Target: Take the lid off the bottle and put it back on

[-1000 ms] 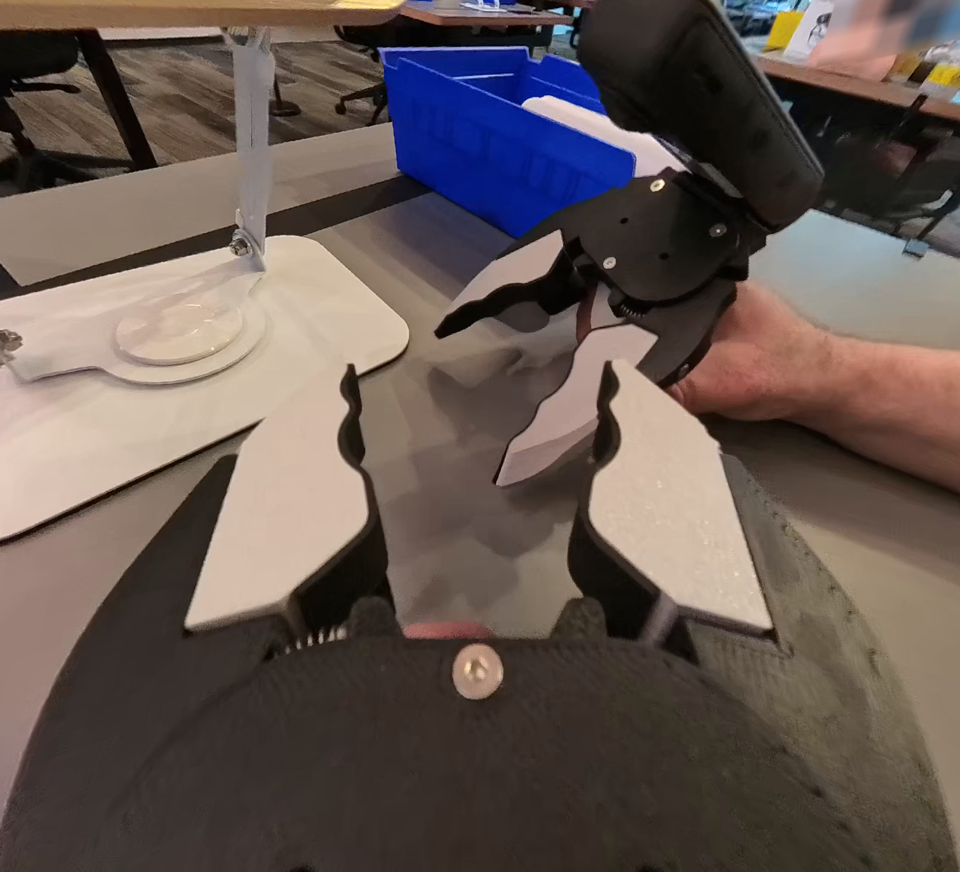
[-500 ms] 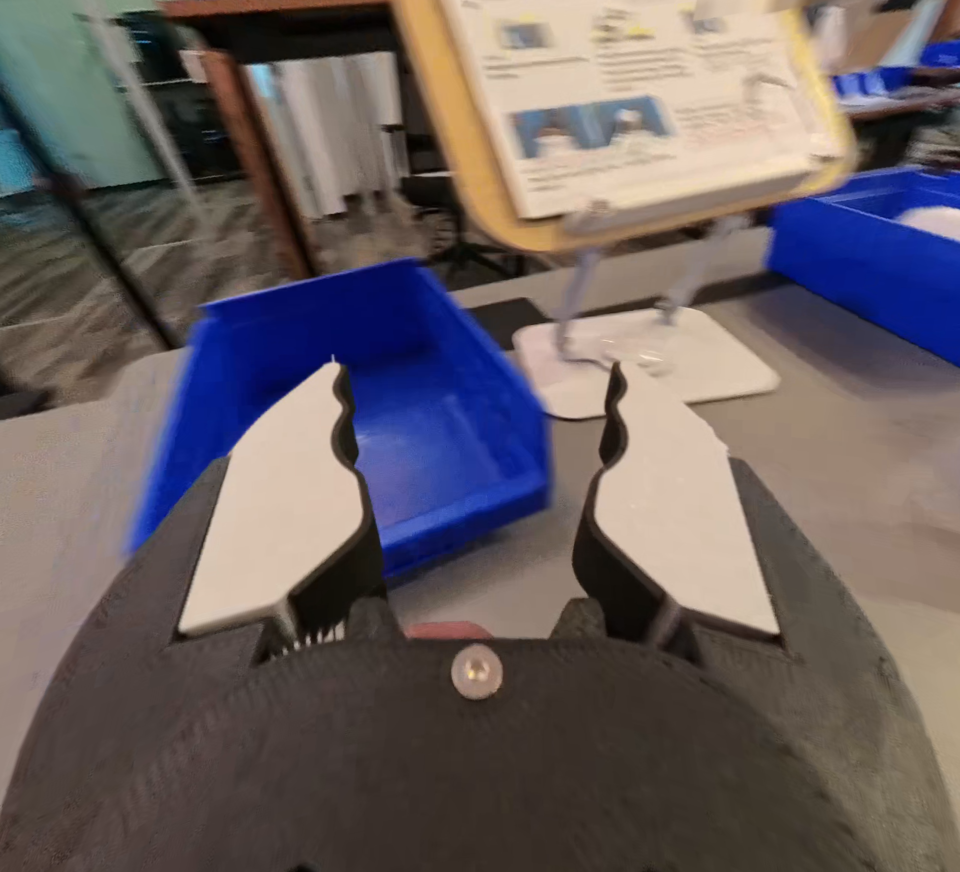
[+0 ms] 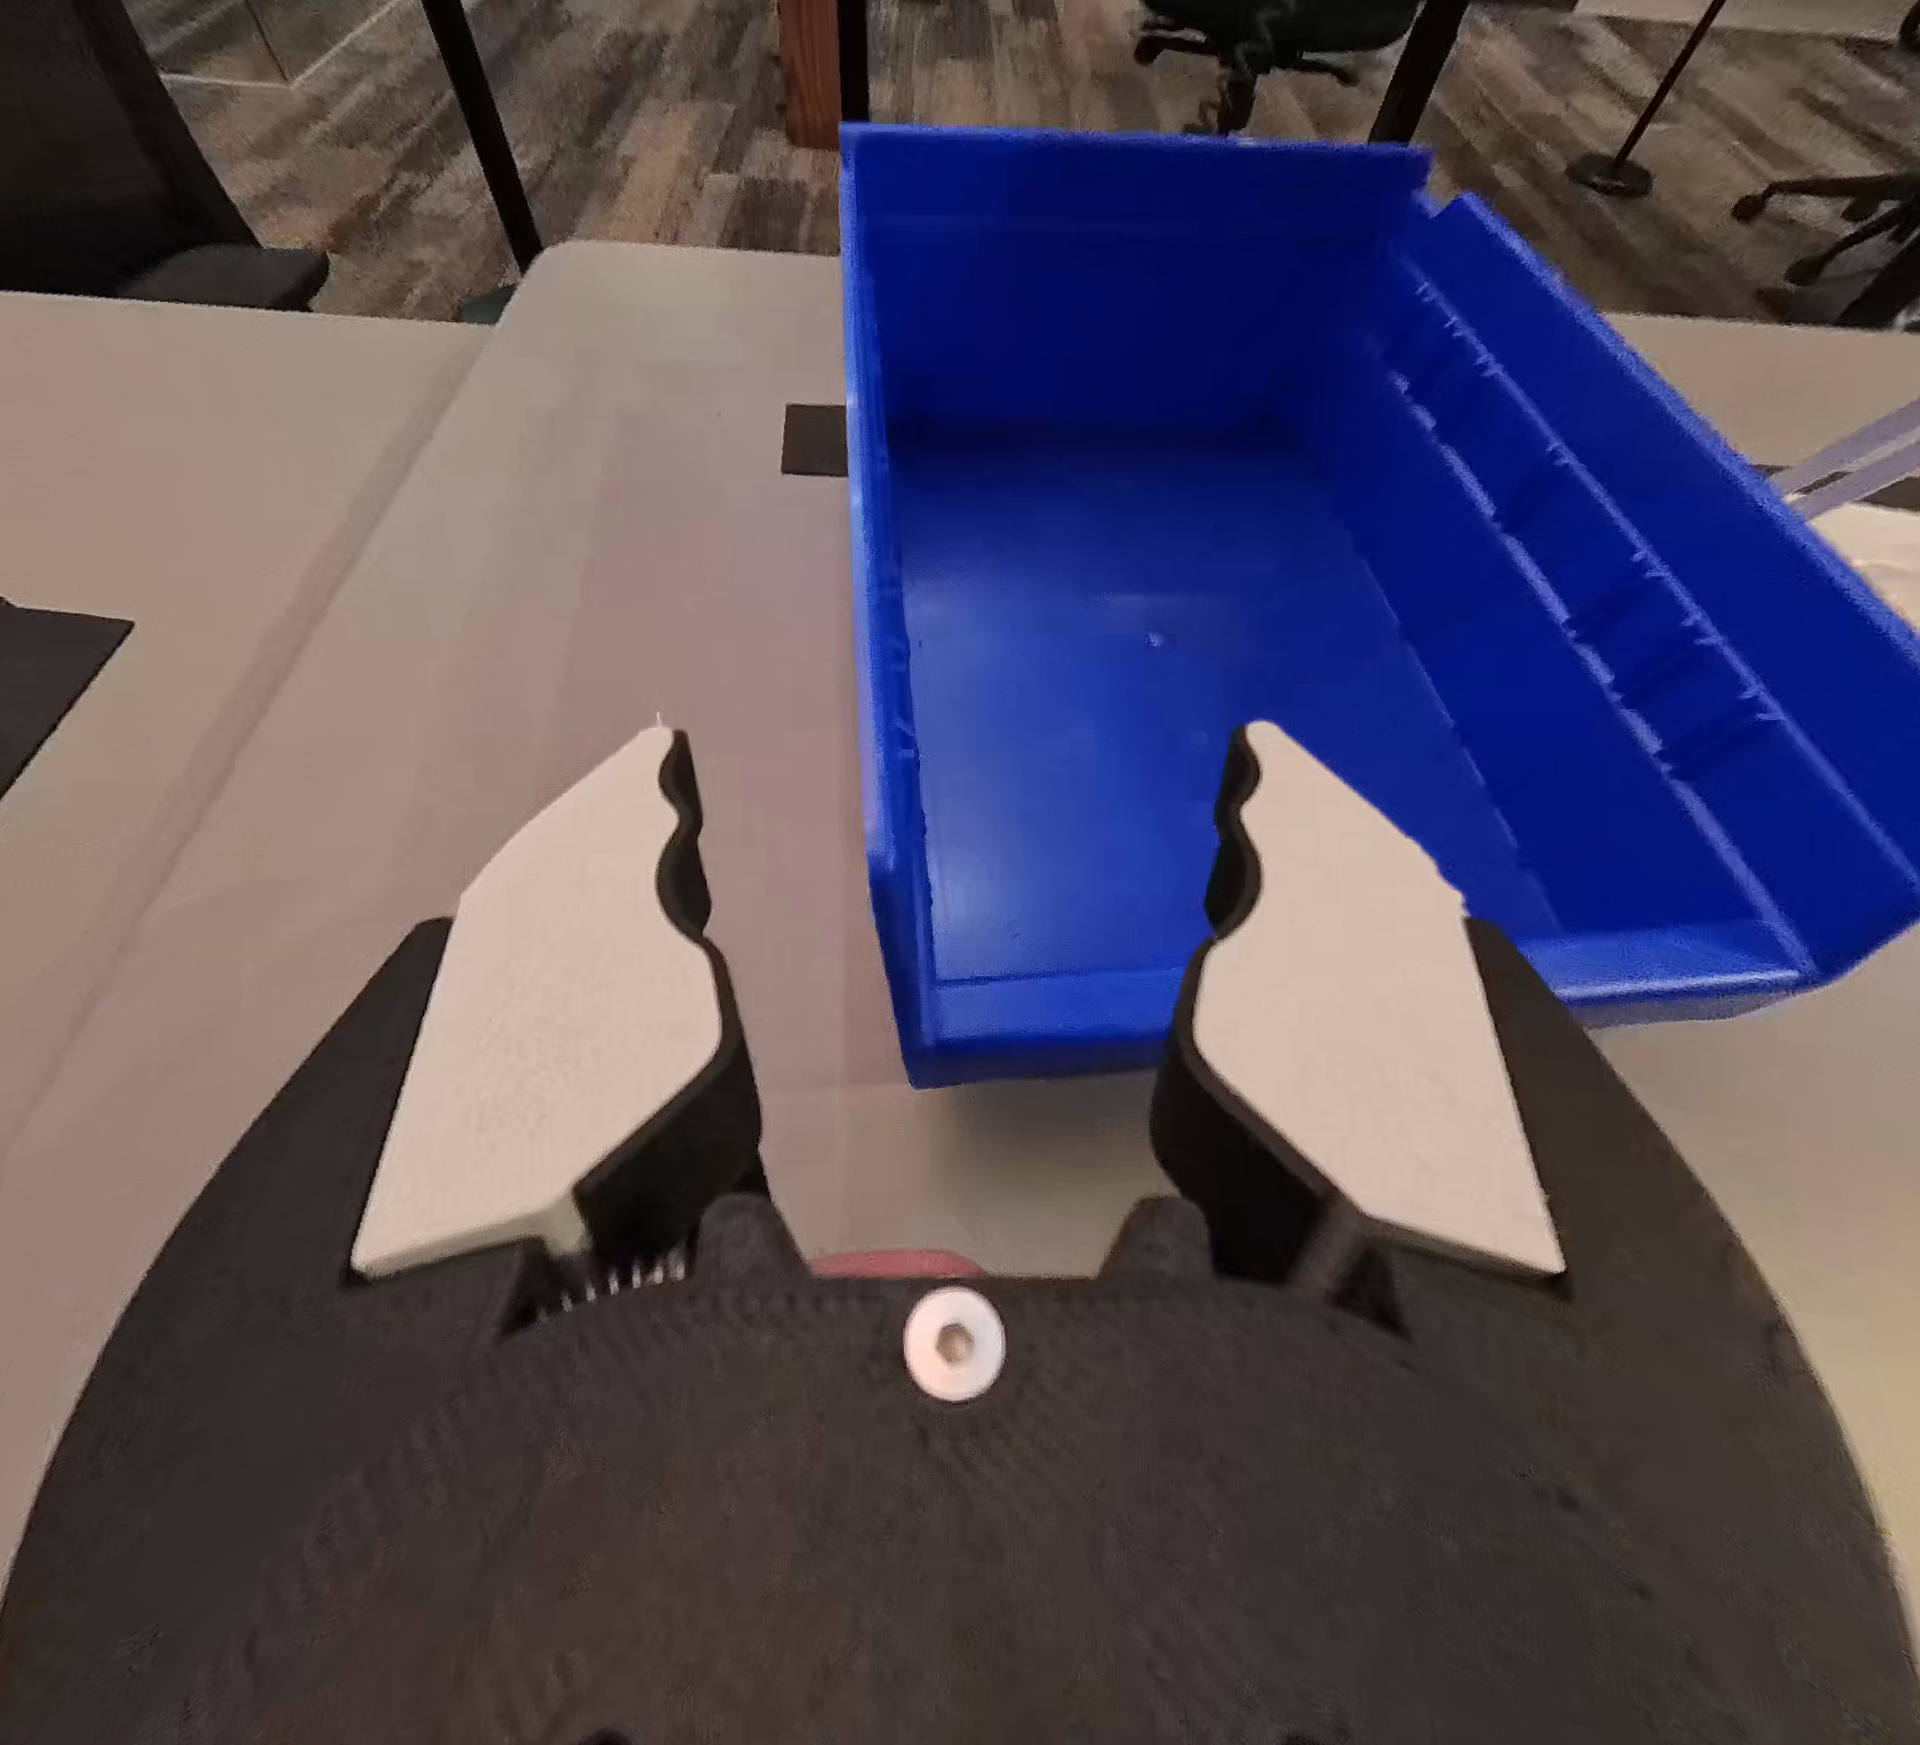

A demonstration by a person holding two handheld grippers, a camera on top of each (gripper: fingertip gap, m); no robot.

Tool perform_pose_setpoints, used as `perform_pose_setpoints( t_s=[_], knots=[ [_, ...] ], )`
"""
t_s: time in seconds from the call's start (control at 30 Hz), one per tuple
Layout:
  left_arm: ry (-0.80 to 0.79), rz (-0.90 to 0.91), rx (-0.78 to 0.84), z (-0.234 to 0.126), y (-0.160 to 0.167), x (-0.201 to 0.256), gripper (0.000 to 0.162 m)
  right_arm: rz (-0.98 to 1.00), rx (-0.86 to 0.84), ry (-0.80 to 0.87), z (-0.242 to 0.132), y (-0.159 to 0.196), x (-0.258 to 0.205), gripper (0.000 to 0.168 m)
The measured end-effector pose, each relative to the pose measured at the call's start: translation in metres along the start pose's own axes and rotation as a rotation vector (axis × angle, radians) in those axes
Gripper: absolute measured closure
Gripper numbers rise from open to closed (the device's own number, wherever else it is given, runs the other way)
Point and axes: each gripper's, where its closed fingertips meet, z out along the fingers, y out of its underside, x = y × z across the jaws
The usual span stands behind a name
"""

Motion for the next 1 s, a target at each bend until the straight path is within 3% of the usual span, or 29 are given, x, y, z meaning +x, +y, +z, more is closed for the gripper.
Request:
perform_pose_setpoints(
  t_s=[0.17, 0.27, 0.33, 0.4, 0.57, 0.63, 0.83, 1.0],
  knots=[
    [-0.005, 0.021, -0.027, 0.011, 0.012, -0.003, 0.067, -0.003, 0.074, 0.078, -0.017, -0.011, 0.025, 0.079],
    [0.010, 0.019, -0.054, 0.020, 0.019, -0.002, 0.073, 0.022, 0.015, 0.088, -0.006, 0.000, 0.043, 0.078],
    [0.044, 0.011, -0.064, 0.026, 0.022, 0.003, 0.085, 0.036, -0.061, 0.084, 0.008, 0.012, 0.050, 0.076],
    [0.074, -0.002, -0.068, 0.030, 0.023, 0.008, 0.092, 0.042, -0.114, 0.048, 0.021, 0.022, 0.050, 0.089],
    [0.105, -0.061, -0.065, 0.032, 0.018, 0.003, 0.131, 0.056, -0.092, -0.020, 0.039, 0.019, 0.048, 0.133],
    [0.108, -0.077, -0.055, 0.029, 0.017, -0.003, 0.153, 0.045, -0.105, -0.008, 0.040, 0.022, 0.053, 0.152],
    [0.138, 0.050, -0.129, 0.023, 0.023, -0.005, 0.157, -0.024, -0.138, -0.005, 0.038, 0.025, 0.051, 0.155],
    [0.287, 0.087, -0.149, 0.003, 0.032, -0.002, 0.157, -0.043, -0.162, -0.040, 0.028, 0.030, 0.047, 0.157]
  ],
)
